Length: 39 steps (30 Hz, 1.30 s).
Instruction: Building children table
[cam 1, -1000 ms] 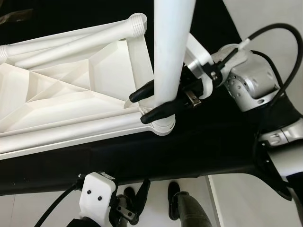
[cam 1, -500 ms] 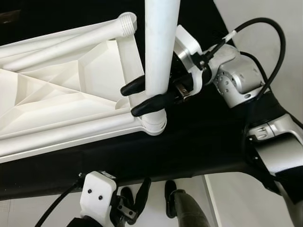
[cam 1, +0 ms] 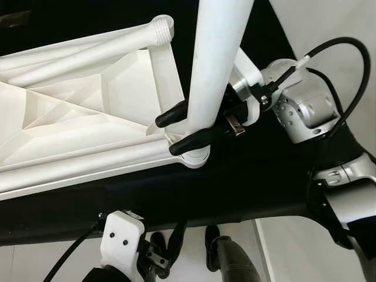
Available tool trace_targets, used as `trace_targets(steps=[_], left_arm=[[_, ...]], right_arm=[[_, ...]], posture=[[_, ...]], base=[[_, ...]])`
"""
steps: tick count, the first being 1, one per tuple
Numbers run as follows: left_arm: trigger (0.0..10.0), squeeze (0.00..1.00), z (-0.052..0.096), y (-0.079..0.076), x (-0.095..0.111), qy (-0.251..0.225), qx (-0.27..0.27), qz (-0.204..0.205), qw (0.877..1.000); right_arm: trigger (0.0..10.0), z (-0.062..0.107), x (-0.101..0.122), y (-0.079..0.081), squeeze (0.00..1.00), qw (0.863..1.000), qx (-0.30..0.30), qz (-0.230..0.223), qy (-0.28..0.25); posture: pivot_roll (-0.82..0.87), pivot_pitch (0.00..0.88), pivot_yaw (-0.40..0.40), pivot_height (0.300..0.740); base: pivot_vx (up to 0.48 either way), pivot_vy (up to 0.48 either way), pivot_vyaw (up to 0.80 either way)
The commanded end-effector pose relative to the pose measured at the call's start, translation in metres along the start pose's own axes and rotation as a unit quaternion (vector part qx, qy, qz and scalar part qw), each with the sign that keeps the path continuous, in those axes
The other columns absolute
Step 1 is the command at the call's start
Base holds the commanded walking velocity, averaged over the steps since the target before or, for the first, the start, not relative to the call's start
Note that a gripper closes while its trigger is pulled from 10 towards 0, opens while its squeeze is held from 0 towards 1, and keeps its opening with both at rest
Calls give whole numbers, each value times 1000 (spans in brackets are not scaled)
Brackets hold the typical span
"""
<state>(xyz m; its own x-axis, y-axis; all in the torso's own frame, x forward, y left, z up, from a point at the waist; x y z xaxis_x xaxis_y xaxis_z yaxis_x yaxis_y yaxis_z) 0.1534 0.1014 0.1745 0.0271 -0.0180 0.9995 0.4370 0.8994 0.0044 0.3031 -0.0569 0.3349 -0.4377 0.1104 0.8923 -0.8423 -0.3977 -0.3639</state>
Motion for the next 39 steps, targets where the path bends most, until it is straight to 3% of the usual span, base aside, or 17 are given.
trace_targets(steps=[1, 7, 11, 22, 28, 31, 34, 36, 37, 39], left_arm=[[10000, 0, 2, 1, -6, 14, 4, -2, 1000], [10000, 0, 1, 2, -6, 13, 5, -2, 1000], [10000, 0, 0, 2, -6, 10, 7, -3, 1000], [10000, 0, -1, 2, -6, 9, 9, -3, 1000], [10000, 0, -1, 3, -6, 8, 8, -3, 1000], [10000, 0, -2, 4, -7, 8, 8, -3, 1000], [10000, 0, -3, 4, -7, 7, 8, -3, 1000], [10000, 0, -3, 6, -8, 7, 9, -4, 1000], [10000, 0, -3, 6, -8, 7, 9, -4, 1000], [10000, 0, -3, 8, -8, 7, 9, -6, 1000]], right_arm=[[10000, -3, -25, 1, 0, 998, -8, -47, 39], [10000, -5, -27, -5, 0, 997, -31, -58, 49], [10000, -5, -29, -16, 0, 993, -77, -77, 44], [10000, -2, -32, -19, 0, 989, -113, -84, 35], [10000, 1, -39, -17, 0, 981, -164, -99, 33], [10000, 9, -54, -16, 0, 948, -289, -134, 30], [10000, 12, -57, -14, 0, 937, -318, -143, 28], [10000, 18, -70, -6, 0, 898, -406, -170, 24], [10000, 18, -70, -6, 0, 898, -406, -170, 24], [10000, 20, -79, 12, 0, 850, -497, -172, 37]], posture=[[26, 456, 32, 740], [23, 450, 28, 740], [23, 445, 26, 740], [23, 448, 24, 740], [15, 451, 27, 740], [2, 447, 27, 740], [2, 447, 27, 740], [-9, 442, 30, 740], [-9, 442, 30, 740], [-13, 440, 32, 740]], base=[[0, 0, 0], [0, 0, 0], [0, 0, 0], [0, 0, 0], [0, 0, 0], [0, 0, 0], [0, 0, 0], [0, 0, 0], [0, 0, 0], [0, 0, 0]])
Point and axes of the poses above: a point about 5 cm out from each wrist's last joint towards the gripper, its own z axis pointing back from the gripper into the wrist, its own x axis along the axis of the wrist's last joint, y = z × x, the point moved 2 cm from there along -z, pointing out of the wrist towards the gripper, and after that the axes turned 4 degrees about -z, right-handed, at the moved point
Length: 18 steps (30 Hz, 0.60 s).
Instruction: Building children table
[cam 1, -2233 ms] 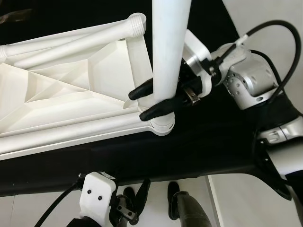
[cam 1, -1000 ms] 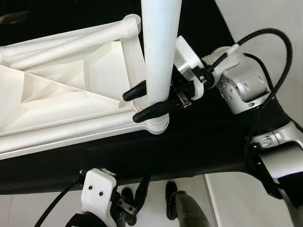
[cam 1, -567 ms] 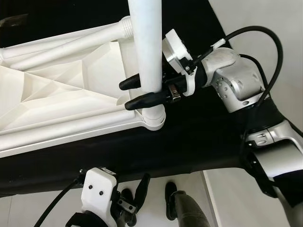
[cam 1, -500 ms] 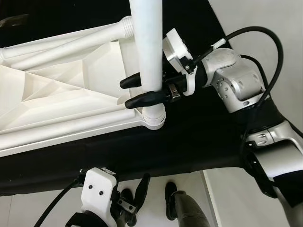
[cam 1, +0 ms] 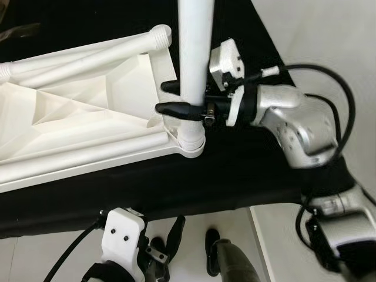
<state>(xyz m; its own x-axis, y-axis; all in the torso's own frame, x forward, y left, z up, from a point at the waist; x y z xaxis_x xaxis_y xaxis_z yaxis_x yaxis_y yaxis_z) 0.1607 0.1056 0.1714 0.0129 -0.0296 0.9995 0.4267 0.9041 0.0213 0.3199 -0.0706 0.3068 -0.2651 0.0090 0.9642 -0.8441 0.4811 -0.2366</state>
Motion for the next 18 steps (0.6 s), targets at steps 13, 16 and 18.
trace_targets(steps=[13, 16, 18], left_arm=[[10000, 0, -6, 10, -8, 8, 3, -7, 1000], [10000, 0, -7, 12, -8, 6, 8, -10, 1000], [10000, 0, -7, 13, -8, 5, 10, -11, 1000]], right_arm=[[10000, 14, -47, 12, 0, 975, -203, -5, 89], [10000, 11, -48, 12, 0, 972, -215, -16, 91], [10000, 11, -48, 12, 0, 970, -223, -20, 91]], posture=[[-17, 405, 53, 740], [-13, 398, 50, 740], [-13, 397, 51, 740]], base=[[0, 0, 0], [0, 0, 0], [0, 0, 0]])
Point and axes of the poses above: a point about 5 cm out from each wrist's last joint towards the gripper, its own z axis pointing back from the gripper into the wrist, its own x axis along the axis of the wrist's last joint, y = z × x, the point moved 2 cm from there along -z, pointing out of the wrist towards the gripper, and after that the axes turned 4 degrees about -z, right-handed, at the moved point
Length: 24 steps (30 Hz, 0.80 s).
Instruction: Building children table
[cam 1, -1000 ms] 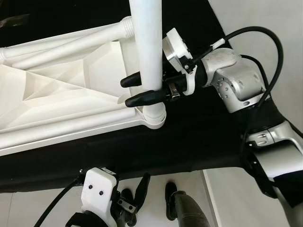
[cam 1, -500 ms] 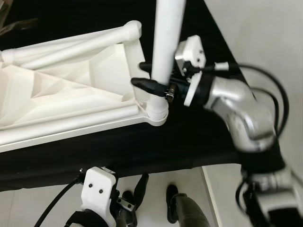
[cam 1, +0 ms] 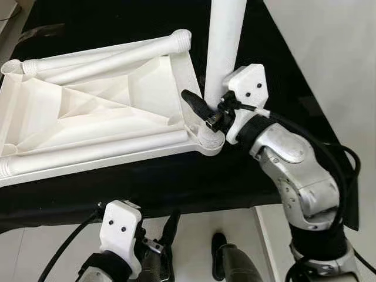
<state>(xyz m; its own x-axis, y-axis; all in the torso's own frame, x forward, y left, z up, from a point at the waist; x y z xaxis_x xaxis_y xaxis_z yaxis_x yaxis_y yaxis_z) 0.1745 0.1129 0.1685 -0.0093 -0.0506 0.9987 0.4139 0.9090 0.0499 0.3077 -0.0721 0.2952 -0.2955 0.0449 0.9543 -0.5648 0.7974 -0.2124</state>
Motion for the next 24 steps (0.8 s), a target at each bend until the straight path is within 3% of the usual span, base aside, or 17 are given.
trace_targets(steps=[1, 3, 6, 9, 11, 12, 13, 16, 17, 20, 21, 22, 24], left_arm=[[10000, 0, 0, 6, -2, 4, 17, 6, 1000], [10000, 0, -1, 9, -1, 2, 24, 8, 1000], [10000, 0, -7, 25, 11, -23, 54, -23, 998], [10000, 0, -8, 30, 15, -31, 63, -35, 997], [10000, 0, -14, 54, 39, -72, 90, -73, 991], [10000, 0, -14, 54, 39, -72, 90, -73, 991], [10000, 0, -22, 72, 70, -123, 101, -107, 982], [10000, 0, -26, 77, 85, -146, 94, -123, 977], [10000, 0, -32, 79, 105, -177, 82, -135, 971], [10000, 0, -35, 80, 117, -196, 73, -142, 968], [10000, 0, -45, 77, 151, -248, 32, -151, 956], [10000, 0, -45, 77, 151, -248, 32, -151, 956], [10000, 0, -55, 68, 184, -298, -25, -133, 945]], right_arm=[[10000, 2, -43, -3, 0, 994, -27, -28, 105], [10000, 2, -45, -3, 0, 993, -35, -28, 110], [10000, 2, -46, -6, 0, 992, -50, -32, 112], [10000, 1, -46, -6, 0, 992, -53, -32, 111], [10000, 0, -47, -7, 0, 991, -59, -34, 111], [10000, 0, -47, -7, 0, 991, -59, -34, 111], [10000, -1, -49, -5, 0, 991, -61, -37, 112], [10000, -2, -50, -3, 0, 991, -61, -40, 111], [10000, -2, -51, -2, 0, 991, -61, -43, 110], [10000, -3, -51, -1, 0, 991, -62, -45, 110], [10000, -5, -52, 1, 0, 991, -64, -49, 108], [10000, -5, -52, 1, 0, 991, -64, -49, 108], [10000, -8, -52, 2, 0, 991, -65, -51, 105]], posture=[[-10, 385, 51, 740], [-9, 384, 52, 740], [-4, 372, 53, 740], [-4, 372, 53, 740], [6, 358, 53, 740], [6, 358, 53, 740], [11, 349, 59, 740], [12, 340, 63, 740], [11, 332, 64, 740], [11, 332, 64, 740], [9, 311, 75, 740], [9, 311, 75, 740], [10, 300, 77, 740]], base=[[0, 0, 0], [0, 0, 0], [0, 0, 0], [0, 0, 0], [0, 0, 0], [0, 0, 0], [0, 0, 0], [0, 0, 0], [0, 0, 0], [0, 0, 0], [0, 0, 0], [0, 0, 0], [0, 0, 0]])
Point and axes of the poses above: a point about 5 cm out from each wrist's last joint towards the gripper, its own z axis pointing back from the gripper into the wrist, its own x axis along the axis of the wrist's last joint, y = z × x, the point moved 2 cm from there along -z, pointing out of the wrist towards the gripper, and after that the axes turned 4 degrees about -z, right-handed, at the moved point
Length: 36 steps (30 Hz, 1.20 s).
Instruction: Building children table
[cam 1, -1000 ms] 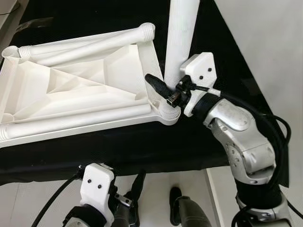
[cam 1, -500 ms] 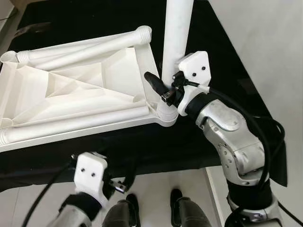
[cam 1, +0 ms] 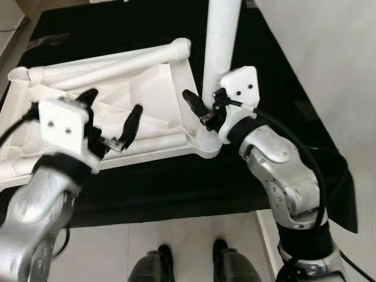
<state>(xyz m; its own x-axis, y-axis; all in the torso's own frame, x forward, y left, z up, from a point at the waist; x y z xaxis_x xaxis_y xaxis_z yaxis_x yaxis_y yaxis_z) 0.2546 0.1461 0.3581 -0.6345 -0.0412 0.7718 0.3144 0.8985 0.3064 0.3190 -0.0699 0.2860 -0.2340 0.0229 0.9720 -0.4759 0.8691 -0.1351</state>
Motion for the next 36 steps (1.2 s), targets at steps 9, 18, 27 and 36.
trace_targets(steps=[9, 18, 27, 36], left_arm=[[10000, 0, -28, -25, 20, -42, -170, 94, 980], [10000, 0, -86, -33, 9, -4, -253, 116, 961], [8745, 0, -110, -42, -6, 52, -273, 121, 953], [0, 0, -120, -50, 4, 39, -300, 130, 944]], right_arm=[[10000, -7, -37, 8, 0, 997, 5, -24, 73], [10000, -13, -29, 23, 0, 998, 25, -39, 51], [10000, -16, -26, 30, 0, 998, 40, -32, 42], [10000, -17, -25, 30, 0, 998, 43, -29, 39]], posture=[[12, 273, 86, 740], [17, 258, 107, 740], [17, 256, 108, 740], [14, 256, 107, 740]], base=[[0, 0, 0], [0, 0, 0], [0, 0, 0], [0, 0, 0]])
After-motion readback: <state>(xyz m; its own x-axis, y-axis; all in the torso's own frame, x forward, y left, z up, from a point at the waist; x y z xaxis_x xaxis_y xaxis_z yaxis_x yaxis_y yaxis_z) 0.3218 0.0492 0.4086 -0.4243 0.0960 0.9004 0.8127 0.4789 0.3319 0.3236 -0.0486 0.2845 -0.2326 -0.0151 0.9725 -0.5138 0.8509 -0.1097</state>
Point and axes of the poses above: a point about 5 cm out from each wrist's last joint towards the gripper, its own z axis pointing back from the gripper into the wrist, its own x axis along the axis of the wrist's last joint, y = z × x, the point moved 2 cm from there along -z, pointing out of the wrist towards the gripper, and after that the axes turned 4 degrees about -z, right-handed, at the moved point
